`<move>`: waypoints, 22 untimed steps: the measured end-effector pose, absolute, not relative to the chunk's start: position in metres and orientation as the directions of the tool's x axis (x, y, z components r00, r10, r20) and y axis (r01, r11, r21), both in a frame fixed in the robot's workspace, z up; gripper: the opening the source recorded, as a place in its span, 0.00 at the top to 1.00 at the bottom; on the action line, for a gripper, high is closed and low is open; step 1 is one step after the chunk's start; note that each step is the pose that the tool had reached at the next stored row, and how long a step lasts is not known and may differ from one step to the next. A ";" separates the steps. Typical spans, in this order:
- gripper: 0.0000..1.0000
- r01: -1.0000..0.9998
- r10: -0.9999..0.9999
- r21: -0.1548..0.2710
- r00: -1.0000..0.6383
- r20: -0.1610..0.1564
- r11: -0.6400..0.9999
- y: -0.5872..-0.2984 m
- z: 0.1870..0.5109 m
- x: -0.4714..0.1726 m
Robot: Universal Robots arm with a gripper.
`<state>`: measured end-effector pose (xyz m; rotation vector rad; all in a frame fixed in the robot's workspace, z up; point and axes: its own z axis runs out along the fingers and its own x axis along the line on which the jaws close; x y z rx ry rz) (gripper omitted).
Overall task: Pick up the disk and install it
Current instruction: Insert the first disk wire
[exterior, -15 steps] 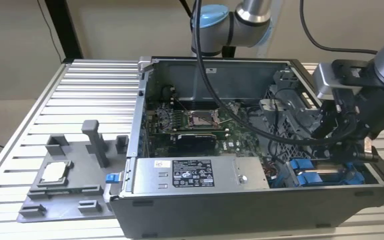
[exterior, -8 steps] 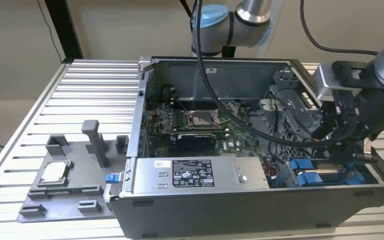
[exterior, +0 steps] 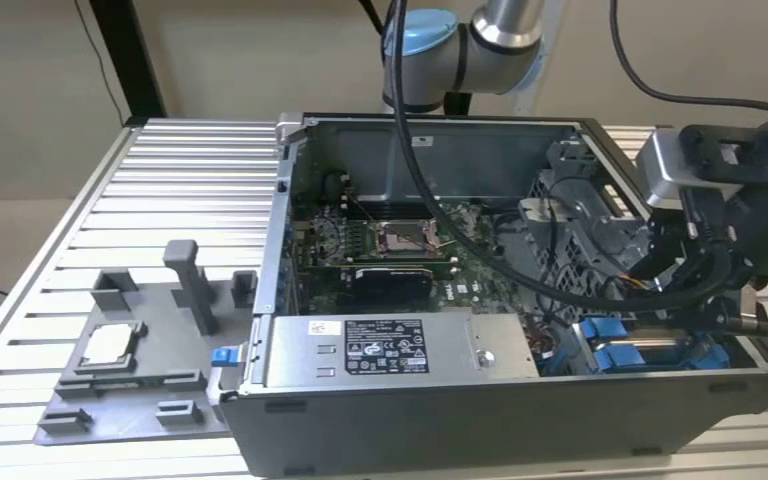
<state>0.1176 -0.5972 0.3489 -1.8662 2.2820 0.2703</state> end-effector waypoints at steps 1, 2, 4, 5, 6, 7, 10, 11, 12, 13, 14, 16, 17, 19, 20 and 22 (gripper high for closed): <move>0.00 -0.980 -0.947 0.026 -0.195 -0.253 0.195 -0.597 0.349 0.118; 0.00 -0.980 -0.947 0.026 -0.195 -0.253 0.195 -0.597 0.349 0.118; 0.00 -0.980 -0.947 0.026 -0.195 -0.253 0.195 -0.597 0.349 0.118; 0.00 -0.980 -0.947 0.026 -0.195 -0.253 0.195 -0.596 0.348 0.118; 0.00 -0.980 -0.947 0.026 -0.195 -0.254 0.195 -0.596 0.348 0.118; 0.00 -0.980 -0.947 0.025 -0.195 -0.254 0.195 -0.595 0.348 0.118; 0.00 -0.980 -0.947 0.024 -0.195 -0.254 0.195 -0.594 0.347 0.118; 0.00 -0.980 -0.947 0.024 -0.195 -0.255 0.195 -0.594 0.346 0.118; 0.00 -0.980 -0.947 0.024 -0.195 -0.255 0.195 -0.594 0.346 0.118; 0.00 -0.980 -0.947 0.024 -0.195 -0.255 0.195 -0.594 0.346 0.118; 0.00 -0.981 -0.947 0.024 -0.195 -0.255 0.195 -0.594 0.346 0.118; 0.00 -0.981 -0.945 0.021 -0.194 -0.263 0.195 -0.593 0.346 0.118; 0.00 -0.981 -0.944 0.019 -0.193 -0.269 0.195 -0.593 0.346 0.118; 0.00 -0.981 -0.942 0.016 -0.191 -0.277 0.195 -0.593 0.345 0.118; 0.00 -0.981 -0.941 0.015 -0.191 -0.280 0.195 -0.593 0.344 0.118; 0.00 -0.981 -0.941 0.014 -0.191 -0.280 0.195 -0.593 0.344 0.118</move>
